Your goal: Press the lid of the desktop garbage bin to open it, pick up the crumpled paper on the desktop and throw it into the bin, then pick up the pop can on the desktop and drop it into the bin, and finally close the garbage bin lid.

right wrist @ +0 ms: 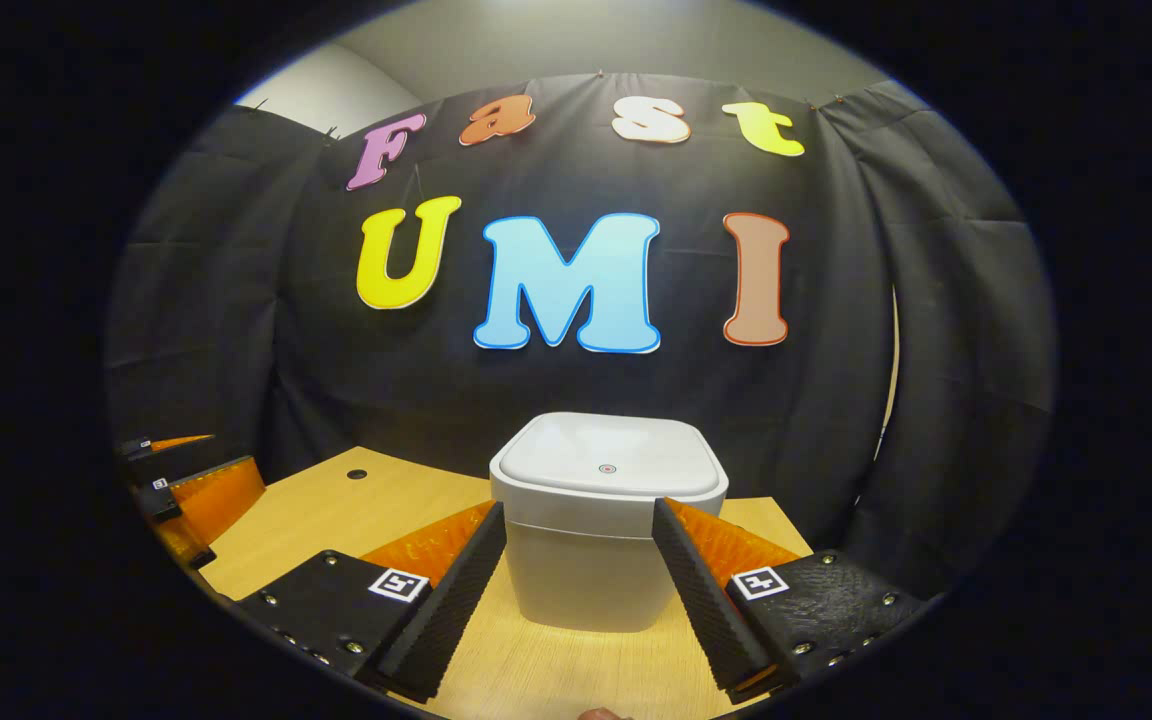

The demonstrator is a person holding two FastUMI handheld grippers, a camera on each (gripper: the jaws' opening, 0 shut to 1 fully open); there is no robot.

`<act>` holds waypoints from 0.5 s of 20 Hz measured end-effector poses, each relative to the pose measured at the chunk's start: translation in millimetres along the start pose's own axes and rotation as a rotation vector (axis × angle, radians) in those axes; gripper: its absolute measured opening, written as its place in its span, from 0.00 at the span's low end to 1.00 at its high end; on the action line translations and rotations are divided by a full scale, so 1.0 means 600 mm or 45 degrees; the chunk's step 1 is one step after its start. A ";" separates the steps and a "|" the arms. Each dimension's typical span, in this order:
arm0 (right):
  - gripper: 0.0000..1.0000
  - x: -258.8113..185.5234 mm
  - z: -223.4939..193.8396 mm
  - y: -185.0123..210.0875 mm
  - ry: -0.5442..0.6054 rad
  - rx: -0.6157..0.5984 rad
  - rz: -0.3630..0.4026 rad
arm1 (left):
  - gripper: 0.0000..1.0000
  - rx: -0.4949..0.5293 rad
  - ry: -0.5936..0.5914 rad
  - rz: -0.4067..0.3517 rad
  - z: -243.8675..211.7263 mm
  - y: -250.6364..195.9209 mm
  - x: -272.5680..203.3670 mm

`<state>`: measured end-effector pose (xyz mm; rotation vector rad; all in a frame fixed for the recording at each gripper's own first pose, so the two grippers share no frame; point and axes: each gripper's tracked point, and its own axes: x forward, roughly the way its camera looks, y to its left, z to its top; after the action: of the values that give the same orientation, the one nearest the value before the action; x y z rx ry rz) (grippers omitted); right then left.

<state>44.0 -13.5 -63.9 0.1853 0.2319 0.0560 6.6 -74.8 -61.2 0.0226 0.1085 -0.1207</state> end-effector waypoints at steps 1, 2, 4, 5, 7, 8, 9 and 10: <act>0.94 -0.015 0.003 -0.001 -0.016 0.000 -0.013 | 0.95 0.001 -0.006 -0.003 0.002 0.000 0.002; 0.95 -0.028 0.007 -0.002 -0.022 -0.004 -0.026 | 0.96 -0.001 -0.010 -0.006 0.004 0.000 0.003; 0.95 -0.051 0.010 -0.001 -0.033 0.001 -0.046 | 0.96 -0.012 -0.020 -0.012 0.007 0.004 0.004; 0.95 -0.059 0.014 -0.001 -0.040 0.013 -0.056 | 0.95 -0.012 -0.019 -0.014 0.006 0.006 0.004; 0.95 -0.069 0.016 0.003 -0.049 0.028 -0.076 | 0.95 -0.003 -0.023 -0.022 0.009 0.013 0.005; 0.95 -0.071 0.018 0.006 -0.055 0.025 -0.081 | 0.95 0.000 -0.027 -0.024 0.011 0.018 0.006; 0.95 -0.071 0.020 0.008 -0.061 0.018 -0.089 | 0.95 0.002 -0.026 -0.028 0.008 0.023 0.005; 0.95 -0.069 0.022 0.009 -0.062 0.010 -0.101 | 0.95 0.003 -0.022 -0.032 0.005 0.027 0.005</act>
<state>6.7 -13.4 -41.0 0.1847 0.1905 -0.0278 11.7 -59.0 -58.0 0.0227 0.0912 -0.1462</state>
